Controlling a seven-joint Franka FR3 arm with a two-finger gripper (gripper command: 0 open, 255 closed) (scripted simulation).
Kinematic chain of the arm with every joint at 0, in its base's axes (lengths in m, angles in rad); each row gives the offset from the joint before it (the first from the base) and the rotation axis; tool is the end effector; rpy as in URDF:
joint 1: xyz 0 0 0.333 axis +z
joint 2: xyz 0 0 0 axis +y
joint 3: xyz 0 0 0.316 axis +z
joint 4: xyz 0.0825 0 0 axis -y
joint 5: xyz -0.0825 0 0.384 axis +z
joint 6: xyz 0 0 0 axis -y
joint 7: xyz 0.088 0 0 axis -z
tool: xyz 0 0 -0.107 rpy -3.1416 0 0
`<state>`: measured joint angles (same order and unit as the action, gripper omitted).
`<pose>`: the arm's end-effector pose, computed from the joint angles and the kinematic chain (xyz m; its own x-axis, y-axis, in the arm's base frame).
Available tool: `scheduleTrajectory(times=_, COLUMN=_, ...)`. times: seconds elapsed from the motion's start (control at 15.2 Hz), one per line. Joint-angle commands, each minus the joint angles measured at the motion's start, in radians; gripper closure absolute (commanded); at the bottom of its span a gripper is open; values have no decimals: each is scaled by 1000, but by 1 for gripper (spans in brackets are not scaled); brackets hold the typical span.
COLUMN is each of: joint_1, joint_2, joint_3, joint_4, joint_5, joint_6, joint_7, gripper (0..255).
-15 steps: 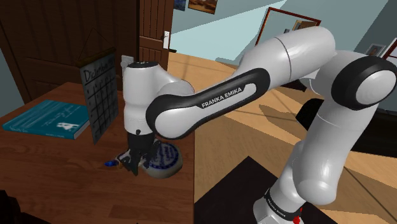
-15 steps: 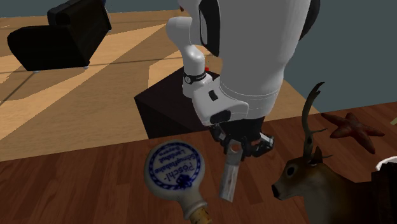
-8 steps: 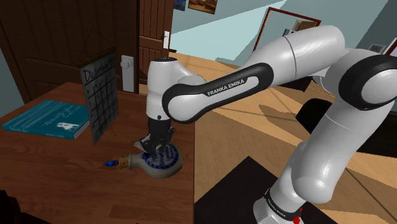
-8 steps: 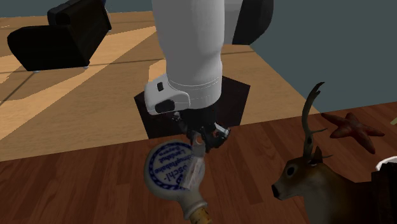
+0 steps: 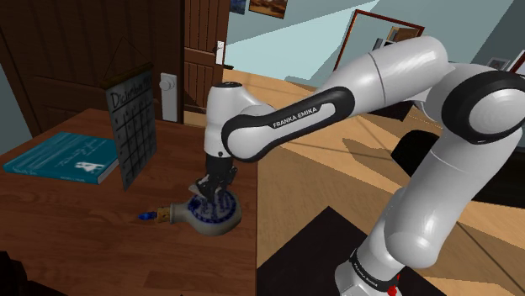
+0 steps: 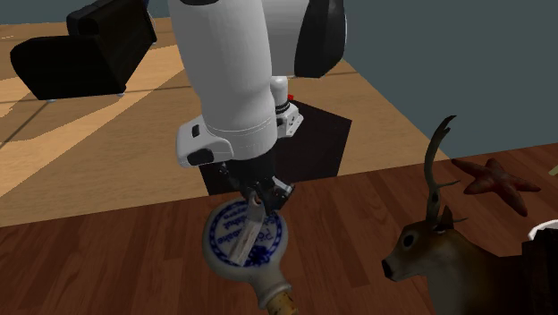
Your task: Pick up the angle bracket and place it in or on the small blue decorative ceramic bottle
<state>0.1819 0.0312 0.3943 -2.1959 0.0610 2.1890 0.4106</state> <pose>0.4441 0.2906 0.3684 0.9898 0.1300 -0.0580 0.1278 -0.9910 -0.0406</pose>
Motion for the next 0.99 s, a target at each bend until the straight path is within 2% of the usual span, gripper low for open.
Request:
scheduleTrajectory(times=0.0, joint_1=0, joint_2=13, joint_3=-1, joint_4=-17, joint_5=-5, joint_6=29, joint_7=1, gripper=255)
scheduleTrajectory(times=0.4, joint_1=4, joint_2=71, joint_3=-2, joint_4=-49, joint_5=-31, joint_6=116, joint_7=15, gripper=255)
scheduleTrajectory(times=0.92, joint_1=4, joint_2=71, joint_3=-2, joint_4=-49, joint_5=-31, joint_6=116, joint_7=15, gripper=255)
